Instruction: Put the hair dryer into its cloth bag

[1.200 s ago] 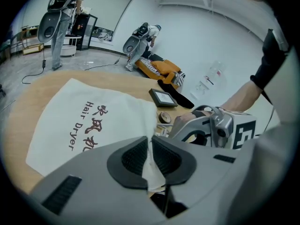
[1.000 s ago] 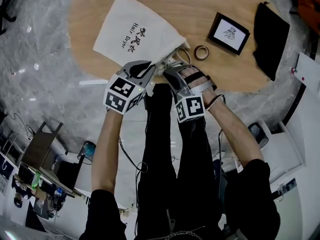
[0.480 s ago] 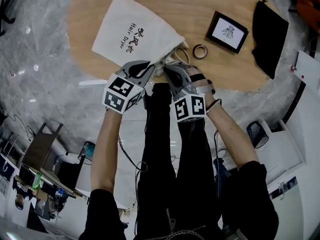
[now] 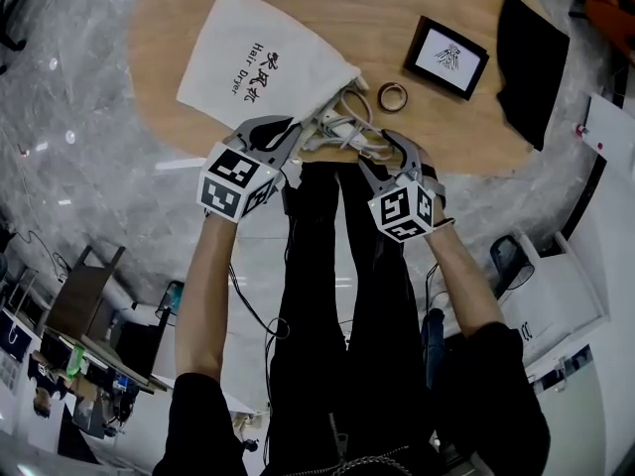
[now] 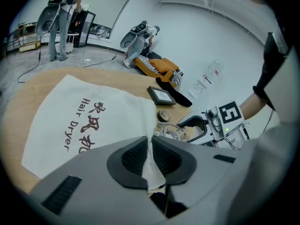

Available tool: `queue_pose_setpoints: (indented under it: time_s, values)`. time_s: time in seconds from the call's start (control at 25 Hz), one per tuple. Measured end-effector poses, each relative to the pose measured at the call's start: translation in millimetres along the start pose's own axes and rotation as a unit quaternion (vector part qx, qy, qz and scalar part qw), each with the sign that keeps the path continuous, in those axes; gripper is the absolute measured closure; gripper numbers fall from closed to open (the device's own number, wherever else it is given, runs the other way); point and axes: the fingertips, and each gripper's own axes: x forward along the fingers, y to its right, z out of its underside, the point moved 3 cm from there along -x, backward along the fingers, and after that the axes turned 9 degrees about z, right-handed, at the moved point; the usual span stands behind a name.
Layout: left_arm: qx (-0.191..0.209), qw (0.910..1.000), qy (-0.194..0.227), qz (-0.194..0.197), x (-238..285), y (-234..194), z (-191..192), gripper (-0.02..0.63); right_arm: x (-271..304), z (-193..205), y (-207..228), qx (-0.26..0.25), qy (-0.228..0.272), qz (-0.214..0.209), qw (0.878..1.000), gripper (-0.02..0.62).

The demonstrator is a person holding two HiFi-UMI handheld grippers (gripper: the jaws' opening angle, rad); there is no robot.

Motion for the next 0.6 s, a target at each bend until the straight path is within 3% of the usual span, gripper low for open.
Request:
queue_pose_setpoints:
  time_s: [0.12,0.28,0.44,0.52,0.6]
  values:
    - [0.001,1.0,-0.002,-0.001,1,0,0,0.569,7,4,0,0.007,-0.016,0.002,1.0,0.31]
    - [0.0,1.0,-0.003,-0.002,1,0,1,0.569,11,14,0,0.052,-0.05,-0.003,0.997,0.29]
    - [-0.001,1.0,-0.004,-0.002,1,1,0,0.569,18,28,-9,0.034,-0.078,-0.02,0.996,0.29]
    - [-0.001,1.0,-0.004,-0.003,1,1,0,0.569,18,26,-7,0.029,-0.071,-0.029,0.997,0.321]
    - [-0.002,1.0,-0.003,-0.003,1,0,1,0.569,13,22,-6,0.025,-0.049,-0.037,0.998,0.393]
